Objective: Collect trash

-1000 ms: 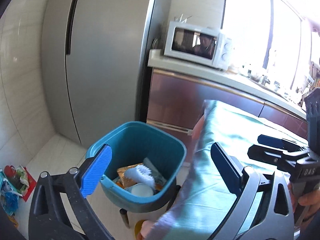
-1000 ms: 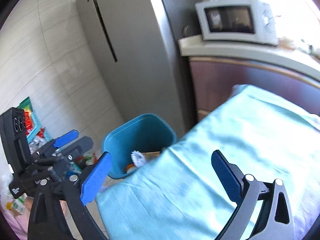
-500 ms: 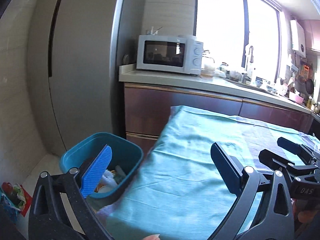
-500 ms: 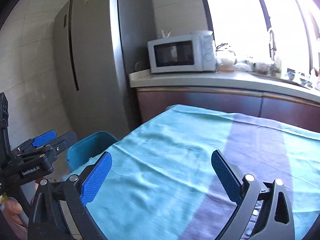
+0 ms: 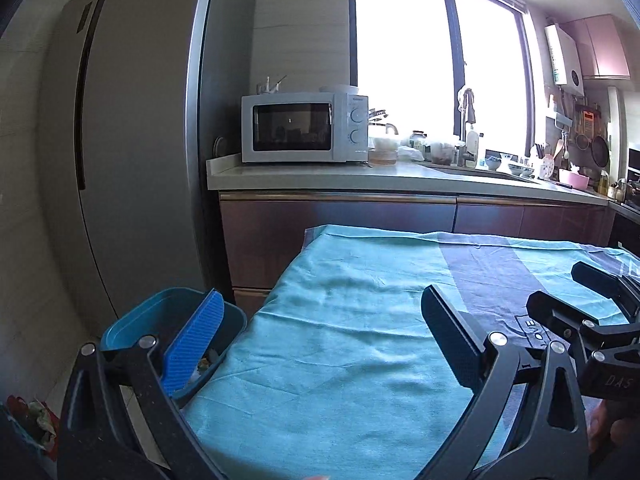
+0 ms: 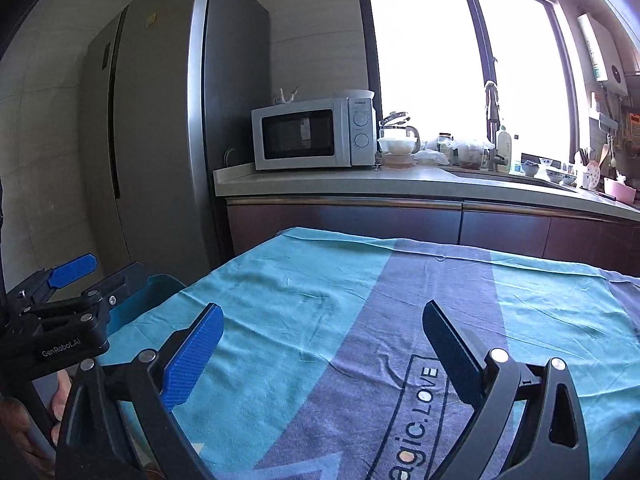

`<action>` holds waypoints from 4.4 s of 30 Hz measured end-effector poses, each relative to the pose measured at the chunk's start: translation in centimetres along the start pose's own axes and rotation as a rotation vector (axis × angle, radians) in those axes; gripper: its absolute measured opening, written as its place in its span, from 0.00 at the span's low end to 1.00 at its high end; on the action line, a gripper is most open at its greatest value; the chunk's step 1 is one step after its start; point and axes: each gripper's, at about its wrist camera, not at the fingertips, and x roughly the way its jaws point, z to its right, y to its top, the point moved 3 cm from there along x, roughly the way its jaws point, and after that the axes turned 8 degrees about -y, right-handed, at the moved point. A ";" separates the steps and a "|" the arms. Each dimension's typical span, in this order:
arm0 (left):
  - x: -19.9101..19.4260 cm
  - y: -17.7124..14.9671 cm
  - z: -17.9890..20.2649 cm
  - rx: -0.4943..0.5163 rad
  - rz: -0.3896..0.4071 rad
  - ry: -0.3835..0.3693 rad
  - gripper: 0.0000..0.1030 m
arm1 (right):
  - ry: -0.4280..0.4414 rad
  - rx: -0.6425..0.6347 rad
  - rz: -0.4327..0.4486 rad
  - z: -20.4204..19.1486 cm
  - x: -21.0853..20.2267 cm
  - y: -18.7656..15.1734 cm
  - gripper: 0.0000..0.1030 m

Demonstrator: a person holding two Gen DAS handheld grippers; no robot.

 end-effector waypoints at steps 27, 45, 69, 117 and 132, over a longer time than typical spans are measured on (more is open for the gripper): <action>-0.2 0.3 0.7 0.024 0.044 0.000 0.95 | -0.048 0.028 0.023 1.6 -0.9 0.1 0.93; 0.0 0.2 0.9 0.030 0.055 0.007 0.95 | -0.060 0.037 0.019 2.4 -1.2 -0.1 0.93; -0.2 0.3 1.3 0.032 0.059 0.012 0.95 | -0.073 0.050 0.022 3.3 -0.8 0.2 0.93; -0.2 0.0 2.0 0.057 0.100 0.019 0.95 | -0.107 0.057 0.056 3.0 -1.3 0.1 0.93; 0.0 -0.2 2.1 0.055 0.093 0.023 0.95 | -0.107 0.062 0.054 3.2 -1.2 0.0 0.93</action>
